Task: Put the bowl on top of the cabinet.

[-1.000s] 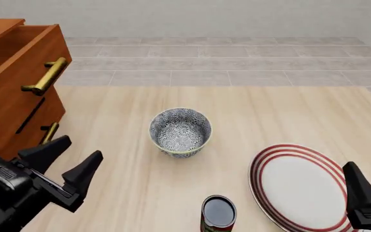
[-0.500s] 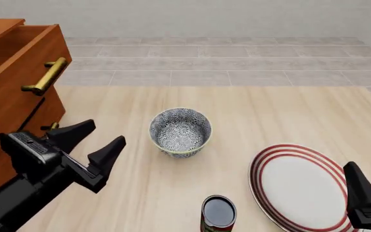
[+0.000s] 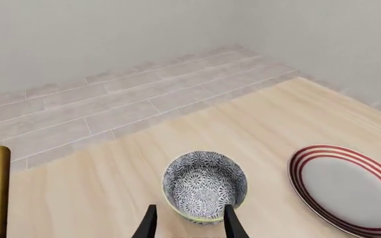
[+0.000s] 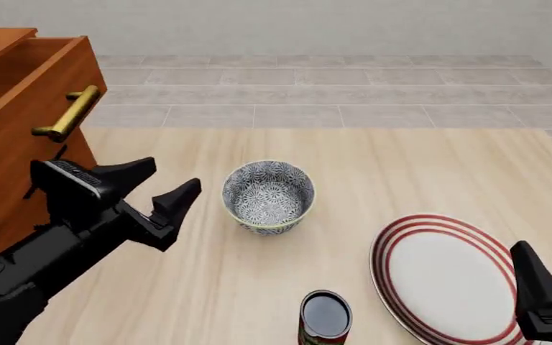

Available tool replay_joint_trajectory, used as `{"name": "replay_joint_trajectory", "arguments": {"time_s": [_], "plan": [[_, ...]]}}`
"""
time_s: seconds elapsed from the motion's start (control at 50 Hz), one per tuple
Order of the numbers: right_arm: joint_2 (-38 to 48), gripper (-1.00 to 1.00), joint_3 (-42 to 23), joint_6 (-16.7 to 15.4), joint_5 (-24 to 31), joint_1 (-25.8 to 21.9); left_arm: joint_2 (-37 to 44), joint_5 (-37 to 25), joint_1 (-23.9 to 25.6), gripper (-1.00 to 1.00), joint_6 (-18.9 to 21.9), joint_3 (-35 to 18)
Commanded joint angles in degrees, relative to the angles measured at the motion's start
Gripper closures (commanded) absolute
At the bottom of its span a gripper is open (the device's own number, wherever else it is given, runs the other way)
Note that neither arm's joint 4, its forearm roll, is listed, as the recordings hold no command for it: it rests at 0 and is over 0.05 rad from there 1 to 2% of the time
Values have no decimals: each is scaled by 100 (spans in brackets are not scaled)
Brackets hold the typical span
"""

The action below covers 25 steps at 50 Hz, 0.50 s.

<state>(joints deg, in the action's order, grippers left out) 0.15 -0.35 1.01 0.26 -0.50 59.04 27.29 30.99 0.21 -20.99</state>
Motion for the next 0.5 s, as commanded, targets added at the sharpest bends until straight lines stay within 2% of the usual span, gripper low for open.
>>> {"name": "replay_joint_trajectory", "arguments": {"time_s": [0.02,0.08,0.12,0.38,0.5], "plan": [[3,-100,-6,9,9,4,340,-280,-154,-100,-52,-318],[3,-100,-6,5,9,4,401,-357,-88,-100,-79,-418],[2,-100,-7,3,9,5,495,-333,-36,-100,74,-458],[10,-100,-4,-6,-2,36,1045,-379,1,-100,-108,-784],[36,-100,0,-11,-23,52,1191,-403,23,-100,-24,-886]]}}
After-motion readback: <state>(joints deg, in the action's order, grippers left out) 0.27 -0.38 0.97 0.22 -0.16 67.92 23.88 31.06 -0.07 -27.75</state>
